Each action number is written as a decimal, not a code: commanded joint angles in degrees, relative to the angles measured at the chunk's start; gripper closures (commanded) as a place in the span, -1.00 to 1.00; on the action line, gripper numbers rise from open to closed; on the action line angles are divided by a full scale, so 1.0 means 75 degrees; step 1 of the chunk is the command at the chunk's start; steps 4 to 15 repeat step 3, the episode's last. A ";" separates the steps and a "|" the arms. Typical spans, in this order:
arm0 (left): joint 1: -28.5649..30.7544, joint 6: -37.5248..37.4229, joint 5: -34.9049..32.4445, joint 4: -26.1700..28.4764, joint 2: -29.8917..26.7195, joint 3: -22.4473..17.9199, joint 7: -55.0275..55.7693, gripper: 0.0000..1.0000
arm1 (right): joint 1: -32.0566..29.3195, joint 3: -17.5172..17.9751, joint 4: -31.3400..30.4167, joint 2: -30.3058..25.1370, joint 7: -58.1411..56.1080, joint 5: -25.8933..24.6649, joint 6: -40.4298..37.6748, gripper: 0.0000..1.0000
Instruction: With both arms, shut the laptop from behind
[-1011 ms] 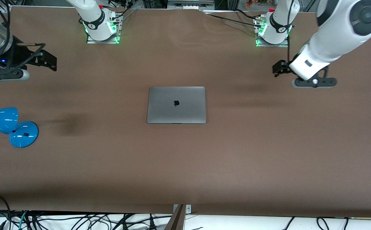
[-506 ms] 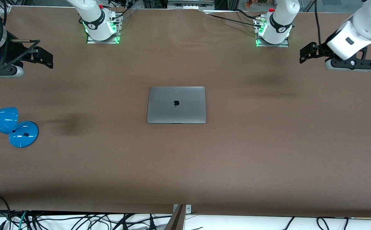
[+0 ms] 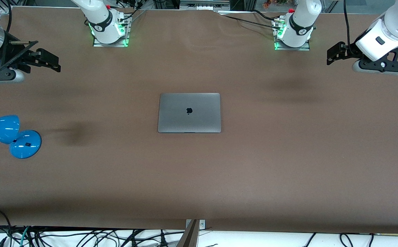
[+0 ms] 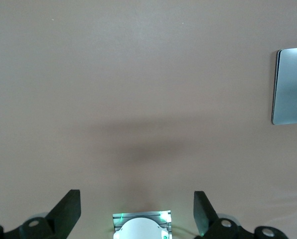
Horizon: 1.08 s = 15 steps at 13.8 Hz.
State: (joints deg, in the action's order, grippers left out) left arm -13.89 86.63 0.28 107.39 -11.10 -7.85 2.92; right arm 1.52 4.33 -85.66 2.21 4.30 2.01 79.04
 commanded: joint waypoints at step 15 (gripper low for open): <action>-0.0058 -0.0207 -0.0155 -0.0033 -0.0091 -0.0008 -0.0097 -1.00 | -0.0074 0.0008 -0.0169 -0.0177 0.0234 0.0073 0.0031 -1.00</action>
